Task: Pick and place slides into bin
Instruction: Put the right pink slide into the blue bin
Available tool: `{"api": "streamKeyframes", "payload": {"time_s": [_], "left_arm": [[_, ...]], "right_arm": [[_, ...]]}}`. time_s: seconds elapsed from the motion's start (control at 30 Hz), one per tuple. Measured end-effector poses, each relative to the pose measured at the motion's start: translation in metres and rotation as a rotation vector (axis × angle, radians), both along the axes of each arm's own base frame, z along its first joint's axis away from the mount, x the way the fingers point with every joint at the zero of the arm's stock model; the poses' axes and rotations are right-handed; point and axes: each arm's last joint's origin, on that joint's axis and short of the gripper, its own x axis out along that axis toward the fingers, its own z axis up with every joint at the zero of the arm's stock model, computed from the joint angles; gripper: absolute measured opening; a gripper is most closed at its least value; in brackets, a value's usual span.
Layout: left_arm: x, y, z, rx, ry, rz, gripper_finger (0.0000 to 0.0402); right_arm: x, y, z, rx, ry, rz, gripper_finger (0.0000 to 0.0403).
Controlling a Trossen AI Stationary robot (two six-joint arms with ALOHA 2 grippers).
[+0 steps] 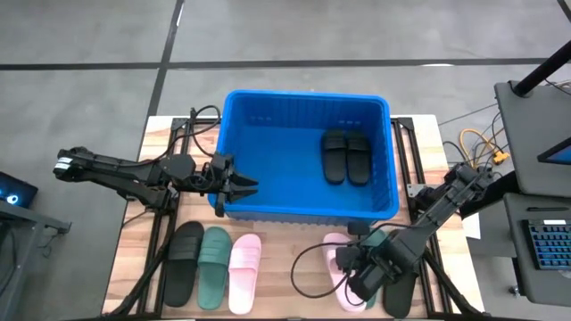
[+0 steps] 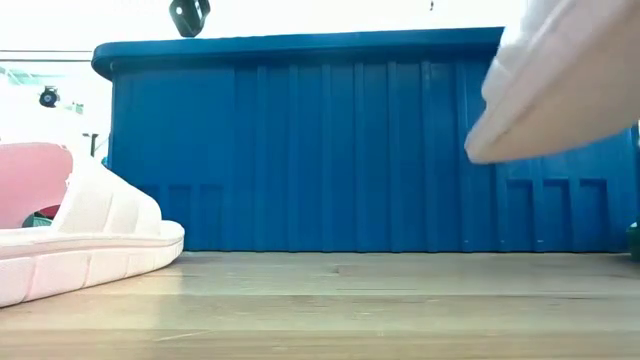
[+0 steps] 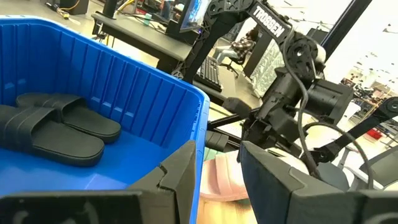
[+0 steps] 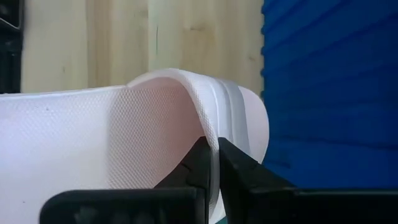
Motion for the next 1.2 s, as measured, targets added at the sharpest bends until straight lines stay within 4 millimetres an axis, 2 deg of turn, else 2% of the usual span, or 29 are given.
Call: {"api": "streamKeyframes", "payload": {"time_s": [0.73,1.0,1.2], "left_arm": [[0.0,0.0,0.003,-0.004,-0.028,0.0,0.0111],[0.0,0.0,0.003,-0.004,-0.026,0.0,0.0111],[0.0,0.0,0.003,-0.004,-0.026,0.0,0.0111]], "right_arm": [[0.023,-0.018,0.087,0.005,-0.238,0.098,0.0013],[0.024,-0.027,0.125,-0.081,-0.366,0.145,0.0013],[0.025,-0.041,0.154,-0.142,-0.441,0.183,0.0013]]}}
